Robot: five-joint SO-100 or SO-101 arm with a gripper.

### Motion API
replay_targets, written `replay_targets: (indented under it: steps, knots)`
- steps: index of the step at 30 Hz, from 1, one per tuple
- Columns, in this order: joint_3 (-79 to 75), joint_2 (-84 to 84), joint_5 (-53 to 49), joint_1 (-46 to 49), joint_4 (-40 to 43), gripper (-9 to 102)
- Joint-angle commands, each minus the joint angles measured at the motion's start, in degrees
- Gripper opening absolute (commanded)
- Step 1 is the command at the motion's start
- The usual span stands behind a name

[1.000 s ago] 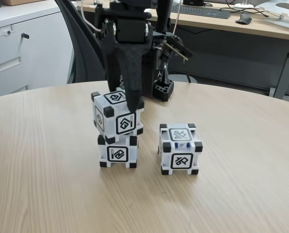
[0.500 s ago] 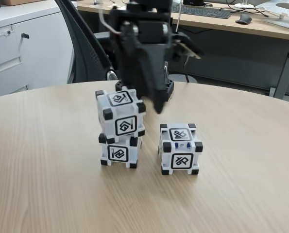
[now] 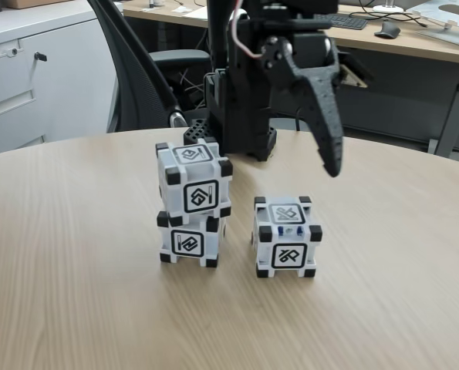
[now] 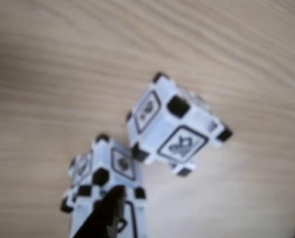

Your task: Stack cubes from left to right.

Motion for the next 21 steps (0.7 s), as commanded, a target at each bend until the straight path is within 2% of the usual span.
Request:
replay_targets:
  steps: [1, 7, 14, 21]
  knots:
    - [-2.4, 1.1, 3.8, -1.3, -0.5, 38]
    - [-2.8, -0.1, 11.3, -0.6, -1.8, 38]
    - [-2.2, -0.2, 14.8, -0.5, -9.4, 38]
    - [-2.1, -0.8, 14.4, -1.0, -8.8, 35]
